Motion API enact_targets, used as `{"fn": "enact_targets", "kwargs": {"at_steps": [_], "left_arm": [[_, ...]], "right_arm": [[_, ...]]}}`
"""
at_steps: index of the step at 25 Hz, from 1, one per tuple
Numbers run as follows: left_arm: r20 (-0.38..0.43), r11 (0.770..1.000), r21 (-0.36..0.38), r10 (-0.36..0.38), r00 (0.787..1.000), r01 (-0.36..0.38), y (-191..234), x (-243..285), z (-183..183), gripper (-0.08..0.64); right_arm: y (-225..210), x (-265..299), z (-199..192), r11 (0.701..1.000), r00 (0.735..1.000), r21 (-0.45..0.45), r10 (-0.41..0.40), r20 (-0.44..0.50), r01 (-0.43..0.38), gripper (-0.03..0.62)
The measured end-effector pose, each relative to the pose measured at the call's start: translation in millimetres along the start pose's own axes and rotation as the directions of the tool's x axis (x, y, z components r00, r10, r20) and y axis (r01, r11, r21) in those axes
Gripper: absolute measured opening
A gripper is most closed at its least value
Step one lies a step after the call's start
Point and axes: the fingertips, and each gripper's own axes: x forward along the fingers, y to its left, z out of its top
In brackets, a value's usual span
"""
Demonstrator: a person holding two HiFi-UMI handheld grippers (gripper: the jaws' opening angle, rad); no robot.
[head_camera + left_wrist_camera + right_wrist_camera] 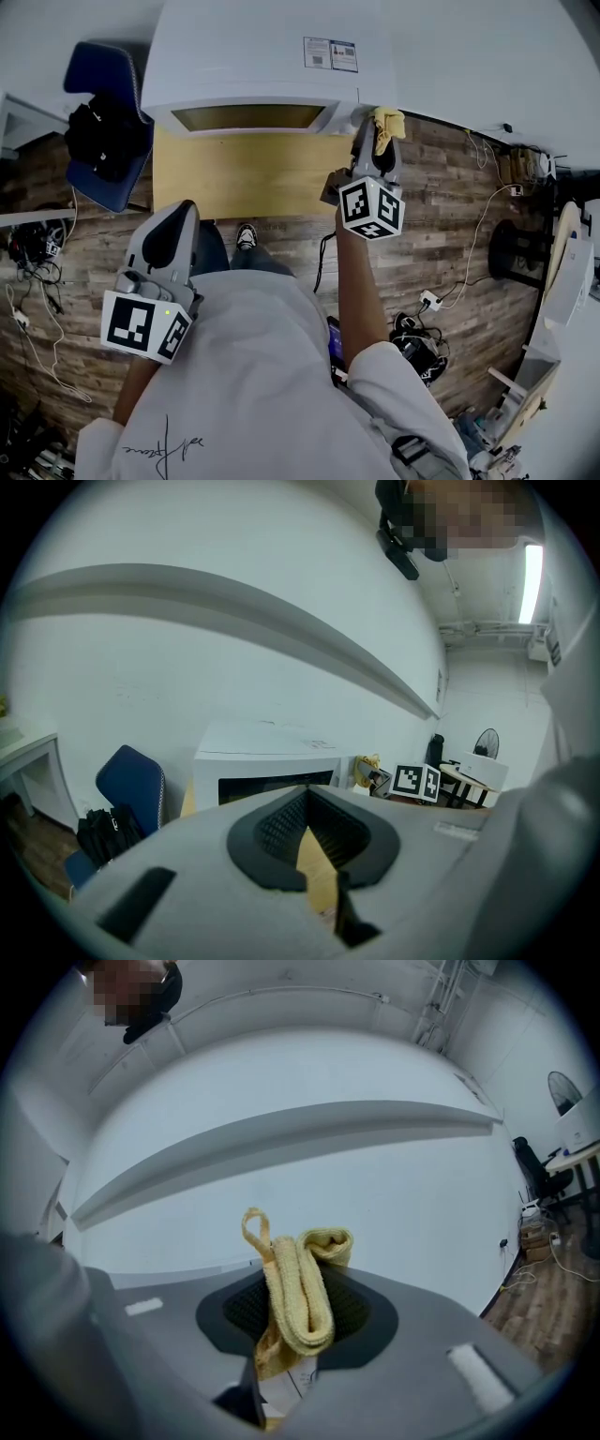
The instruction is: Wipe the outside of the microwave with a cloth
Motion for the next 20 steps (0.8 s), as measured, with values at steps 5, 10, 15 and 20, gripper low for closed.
{"fn": "enact_targets", "kwargs": {"at_steps": [5, 10, 15, 20], "left_arm": [[-0.011, 1.0, 0.001, 0.007, 1.0, -0.007, 3, 1, -1, -0.005], [-0.016, 1.0, -0.004, 0.007, 1.0, -0.007, 3, -1, -5, -0.005], [-0.017, 1.0, -0.014, 0.019, 1.0, -0.019, 6, -5, -8, -0.005], [-0.022, 1.0, -0.02, 0.018, 1.0, -0.018, 6, -7, -10, -0.005]], "right_arm": [[17, -1, -5, 0.997, 0.999, -0.057, 0.041, -0.028, -0.042, 0.12], [36, -2, -9, 0.993, 0.994, -0.068, 0.095, -0.048, -0.098, 0.12], [43, -4, -10, 0.989, 0.995, -0.12, 0.077, -0.057, -0.083, 0.12], [52, -9, -7, 0.986, 0.995, -0.141, 0.081, -0.053, -0.088, 0.12]]}}
